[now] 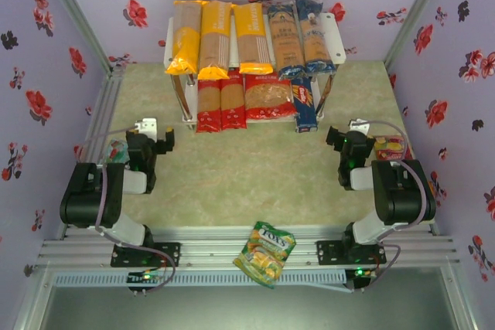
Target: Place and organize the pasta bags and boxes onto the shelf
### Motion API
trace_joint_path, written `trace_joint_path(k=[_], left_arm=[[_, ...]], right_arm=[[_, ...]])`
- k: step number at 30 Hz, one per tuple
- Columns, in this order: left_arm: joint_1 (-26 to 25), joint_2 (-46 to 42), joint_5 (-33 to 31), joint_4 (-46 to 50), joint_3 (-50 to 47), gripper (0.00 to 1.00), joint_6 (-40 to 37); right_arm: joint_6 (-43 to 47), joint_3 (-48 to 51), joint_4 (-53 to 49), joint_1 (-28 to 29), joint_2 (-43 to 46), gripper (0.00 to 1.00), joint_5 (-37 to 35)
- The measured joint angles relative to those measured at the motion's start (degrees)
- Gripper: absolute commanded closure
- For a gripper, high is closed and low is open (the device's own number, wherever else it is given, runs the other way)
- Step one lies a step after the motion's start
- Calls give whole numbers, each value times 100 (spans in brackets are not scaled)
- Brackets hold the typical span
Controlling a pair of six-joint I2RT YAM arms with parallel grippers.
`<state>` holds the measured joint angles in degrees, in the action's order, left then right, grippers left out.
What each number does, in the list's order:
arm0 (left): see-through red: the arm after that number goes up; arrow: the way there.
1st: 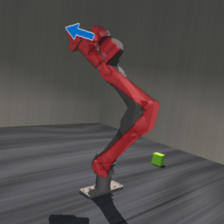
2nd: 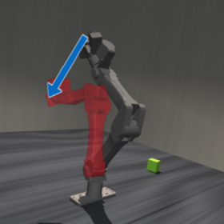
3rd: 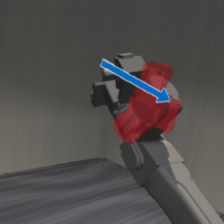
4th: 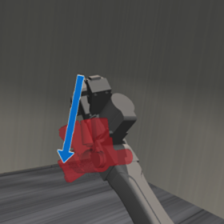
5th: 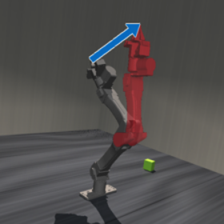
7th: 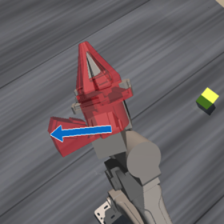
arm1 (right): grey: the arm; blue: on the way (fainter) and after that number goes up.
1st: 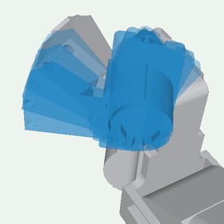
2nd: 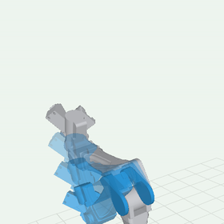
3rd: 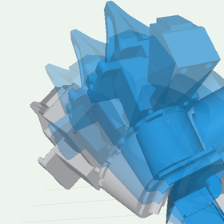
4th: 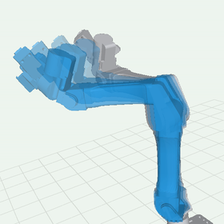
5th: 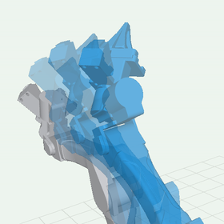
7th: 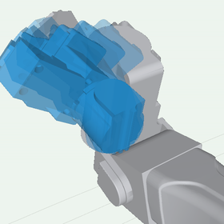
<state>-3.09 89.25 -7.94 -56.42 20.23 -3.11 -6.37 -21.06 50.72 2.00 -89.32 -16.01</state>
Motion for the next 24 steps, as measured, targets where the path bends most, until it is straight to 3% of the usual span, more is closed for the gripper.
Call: trace_joint_path(k=[24], left_arm=[[0, 0, -46, 208, 0, 0, 17]], right_arm=[[0, 0, 0, 0, 0, 1, 44]])
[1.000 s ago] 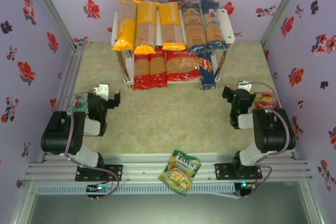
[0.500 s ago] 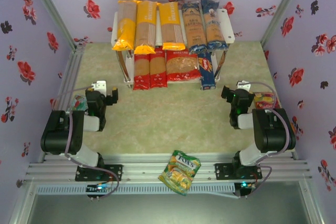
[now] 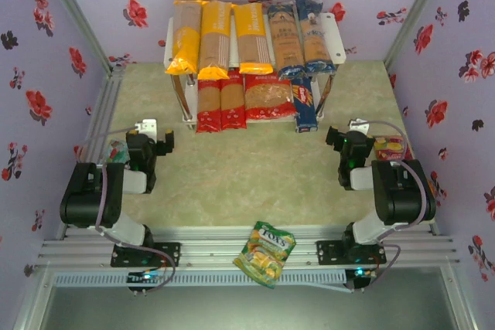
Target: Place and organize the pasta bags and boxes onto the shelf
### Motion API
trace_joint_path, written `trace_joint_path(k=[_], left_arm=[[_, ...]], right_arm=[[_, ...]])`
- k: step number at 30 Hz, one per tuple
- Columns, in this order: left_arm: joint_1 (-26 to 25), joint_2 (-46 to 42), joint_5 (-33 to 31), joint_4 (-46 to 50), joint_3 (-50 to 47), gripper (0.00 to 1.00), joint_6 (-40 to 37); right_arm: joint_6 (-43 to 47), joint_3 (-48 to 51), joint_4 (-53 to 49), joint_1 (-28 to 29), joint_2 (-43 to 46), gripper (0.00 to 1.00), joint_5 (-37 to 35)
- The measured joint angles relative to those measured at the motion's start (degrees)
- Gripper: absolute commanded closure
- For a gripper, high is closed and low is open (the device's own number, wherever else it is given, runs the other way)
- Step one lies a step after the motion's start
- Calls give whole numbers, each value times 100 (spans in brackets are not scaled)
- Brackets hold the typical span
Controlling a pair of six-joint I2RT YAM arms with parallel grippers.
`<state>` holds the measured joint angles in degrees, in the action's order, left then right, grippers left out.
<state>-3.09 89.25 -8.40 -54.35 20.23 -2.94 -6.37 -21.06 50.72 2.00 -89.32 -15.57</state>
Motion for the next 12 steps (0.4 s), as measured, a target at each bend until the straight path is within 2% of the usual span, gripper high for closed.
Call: trace_joint_path(k=[12], left_arm=[[0, 0, 0, 44, 2, 0, 46]], right_arm=[[0, 0, 0, 0, 0, 1, 0]])
